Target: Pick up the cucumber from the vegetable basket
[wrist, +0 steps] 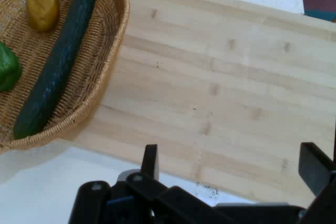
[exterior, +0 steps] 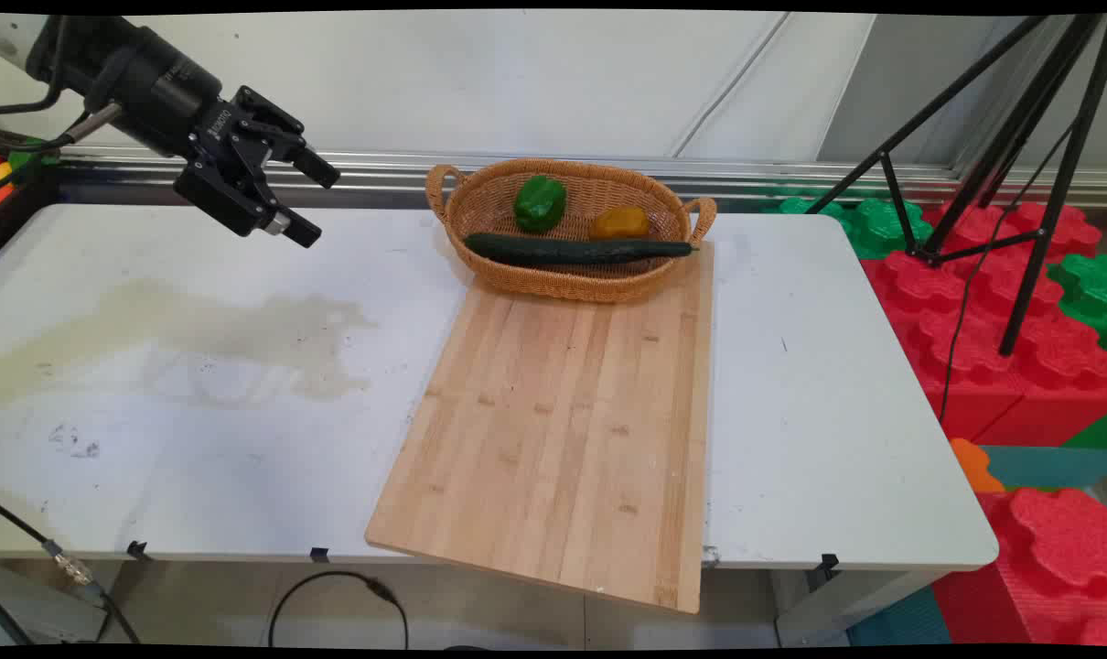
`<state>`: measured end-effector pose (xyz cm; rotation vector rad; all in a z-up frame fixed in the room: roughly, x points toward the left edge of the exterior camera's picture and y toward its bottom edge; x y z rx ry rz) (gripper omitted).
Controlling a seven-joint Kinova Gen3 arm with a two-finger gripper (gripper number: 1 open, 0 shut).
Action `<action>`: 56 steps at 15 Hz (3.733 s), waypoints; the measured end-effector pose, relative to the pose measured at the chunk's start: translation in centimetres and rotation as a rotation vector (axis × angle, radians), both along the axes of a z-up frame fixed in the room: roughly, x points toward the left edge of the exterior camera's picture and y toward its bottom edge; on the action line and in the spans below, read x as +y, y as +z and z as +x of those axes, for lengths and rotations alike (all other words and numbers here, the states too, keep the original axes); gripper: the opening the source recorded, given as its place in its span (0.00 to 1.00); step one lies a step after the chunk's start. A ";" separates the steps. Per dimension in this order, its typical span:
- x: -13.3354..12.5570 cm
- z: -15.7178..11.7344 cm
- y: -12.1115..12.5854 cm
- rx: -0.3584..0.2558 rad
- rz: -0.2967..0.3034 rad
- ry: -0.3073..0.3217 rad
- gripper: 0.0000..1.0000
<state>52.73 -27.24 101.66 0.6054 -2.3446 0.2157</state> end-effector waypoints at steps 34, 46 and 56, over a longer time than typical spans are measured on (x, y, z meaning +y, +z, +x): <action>-18.5 -11.9 -10.2 -0.181 -0.118 -0.016 1.00; -25.5 -14.6 -16.7 -0.240 -0.069 -0.033 1.00; -29.1 -15.9 -19.8 -0.243 -0.034 -0.041 1.00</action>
